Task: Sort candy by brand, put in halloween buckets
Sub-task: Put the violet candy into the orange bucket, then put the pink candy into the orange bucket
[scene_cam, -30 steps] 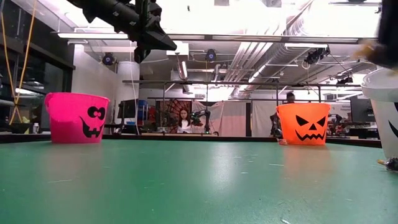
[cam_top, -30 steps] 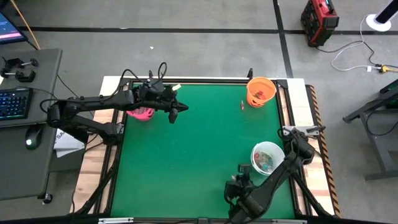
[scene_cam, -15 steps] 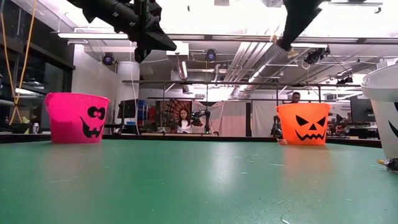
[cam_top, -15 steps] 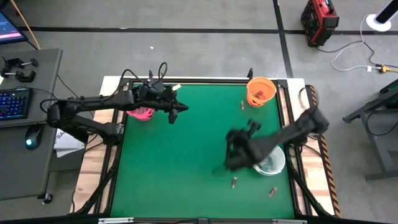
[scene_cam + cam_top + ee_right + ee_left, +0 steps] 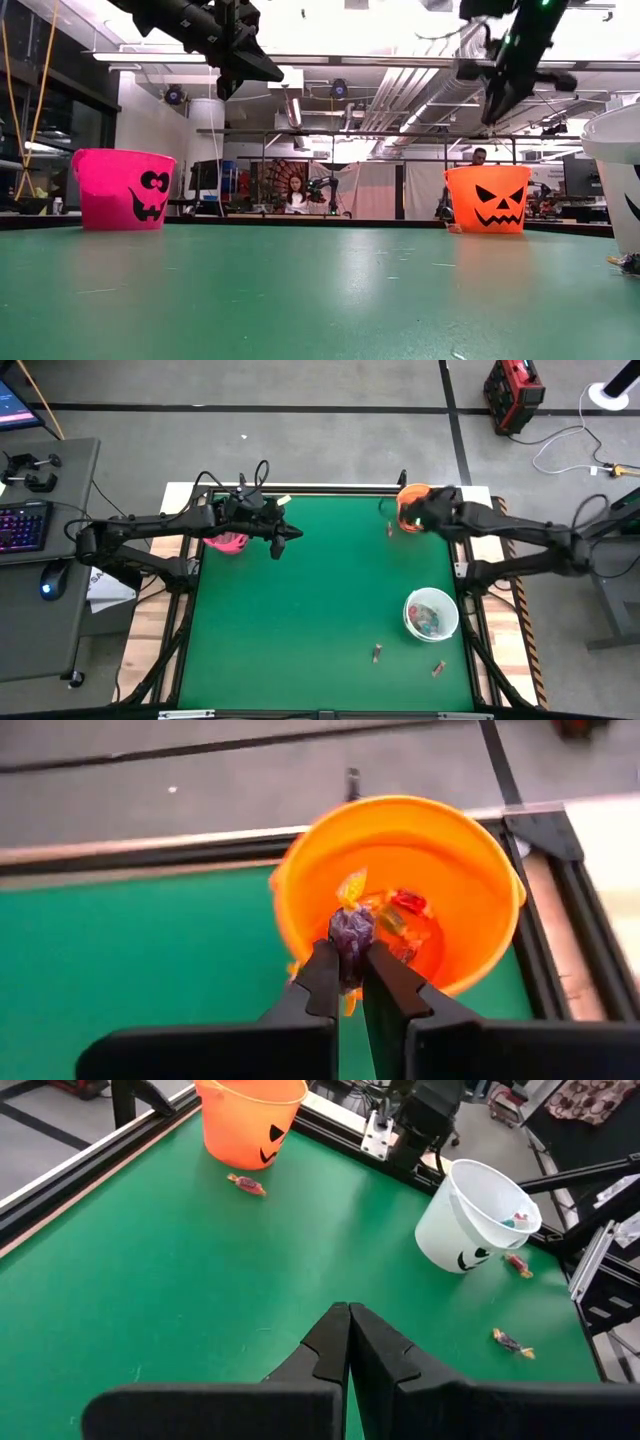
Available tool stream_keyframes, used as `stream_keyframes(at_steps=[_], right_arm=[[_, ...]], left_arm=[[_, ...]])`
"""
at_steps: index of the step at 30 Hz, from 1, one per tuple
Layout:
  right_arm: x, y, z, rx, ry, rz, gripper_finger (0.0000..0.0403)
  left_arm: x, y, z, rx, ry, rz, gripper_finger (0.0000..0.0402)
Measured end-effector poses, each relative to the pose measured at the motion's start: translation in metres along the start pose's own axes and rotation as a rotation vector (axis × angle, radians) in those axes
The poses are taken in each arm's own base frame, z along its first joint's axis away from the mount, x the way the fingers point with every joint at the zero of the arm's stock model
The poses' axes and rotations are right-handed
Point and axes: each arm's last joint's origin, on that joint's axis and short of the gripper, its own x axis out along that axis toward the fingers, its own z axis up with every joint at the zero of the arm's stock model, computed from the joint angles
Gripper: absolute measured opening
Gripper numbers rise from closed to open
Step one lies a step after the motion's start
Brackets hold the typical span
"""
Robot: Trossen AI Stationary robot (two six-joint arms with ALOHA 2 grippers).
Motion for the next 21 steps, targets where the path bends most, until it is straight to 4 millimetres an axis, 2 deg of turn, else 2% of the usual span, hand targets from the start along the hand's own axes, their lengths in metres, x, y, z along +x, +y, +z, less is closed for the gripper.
stream_keyframes(at_steps=[5,9,13,21], right_arm=[[0.041,-0.012,0.018,0.137,0.125,-0.014,0.0009],[0.066,-0.021,0.028,0.128,0.183,-0.061,0.0028],[0.075,-0.025,0.035,0.119,0.187,-0.08,0.0075],[0.078,-0.024,0.043,0.093,0.186,0.006,0.0204]], left_arm=[[0.0,0.0,0.0,0.0,0.001,-0.001,0.0],[0.0,-0.001,0.0,-0.006,0.007,-0.019,0.0],[0.0,-0.001,-0.001,-0.009,0.015,-0.043,0.0],[0.0,-0.002,-0.001,-0.009,0.018,-0.049,0.0]])
